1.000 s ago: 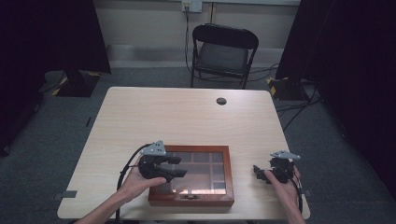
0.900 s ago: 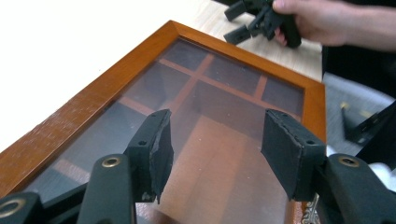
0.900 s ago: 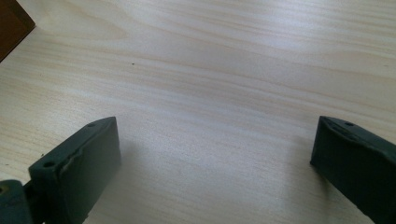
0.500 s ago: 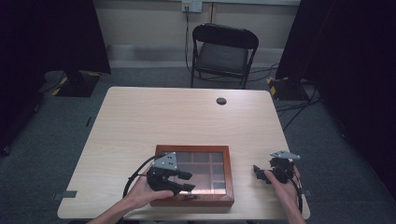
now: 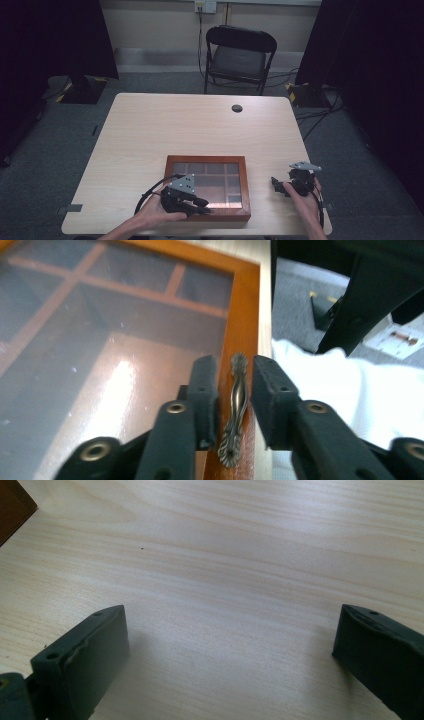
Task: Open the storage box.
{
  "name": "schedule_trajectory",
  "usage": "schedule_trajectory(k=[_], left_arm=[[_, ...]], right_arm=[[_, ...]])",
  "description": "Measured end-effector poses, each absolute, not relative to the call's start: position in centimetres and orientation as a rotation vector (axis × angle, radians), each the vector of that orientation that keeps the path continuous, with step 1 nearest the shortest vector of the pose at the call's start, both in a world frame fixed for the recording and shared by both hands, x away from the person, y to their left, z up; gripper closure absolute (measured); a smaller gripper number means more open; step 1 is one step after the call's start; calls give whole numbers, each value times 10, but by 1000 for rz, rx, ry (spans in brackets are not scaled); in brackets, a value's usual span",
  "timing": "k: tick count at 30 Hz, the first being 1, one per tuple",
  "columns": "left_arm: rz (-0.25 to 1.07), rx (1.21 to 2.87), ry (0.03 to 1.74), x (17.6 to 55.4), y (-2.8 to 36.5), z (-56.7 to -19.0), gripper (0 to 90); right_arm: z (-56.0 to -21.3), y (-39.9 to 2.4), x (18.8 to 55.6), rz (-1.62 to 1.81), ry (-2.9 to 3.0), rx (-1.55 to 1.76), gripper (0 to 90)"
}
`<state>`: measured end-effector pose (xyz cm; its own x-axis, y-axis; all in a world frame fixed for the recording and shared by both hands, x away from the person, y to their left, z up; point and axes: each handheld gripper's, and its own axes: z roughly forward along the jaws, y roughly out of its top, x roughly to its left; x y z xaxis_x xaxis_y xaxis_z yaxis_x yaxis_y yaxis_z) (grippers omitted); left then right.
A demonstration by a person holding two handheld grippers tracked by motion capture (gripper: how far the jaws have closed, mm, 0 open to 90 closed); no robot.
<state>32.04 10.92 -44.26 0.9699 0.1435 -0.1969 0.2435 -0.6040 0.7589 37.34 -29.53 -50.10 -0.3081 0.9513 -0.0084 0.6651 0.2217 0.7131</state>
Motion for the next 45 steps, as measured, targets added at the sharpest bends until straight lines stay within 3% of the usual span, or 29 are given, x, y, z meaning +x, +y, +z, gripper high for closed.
schedule_trajectory(k=[15,23,45], left_arm=[[-157,2266,210,325,108,-439,747],[-193,2228,247,326,110,-437,746],[-243,2227,269,333,110,-423,749]], right_arm=[[-501,-294,372,851,2054,1488,11],[-498,-291,370,891,2075,1453,138],[-475,-238,350,1243,2439,1089,197]])
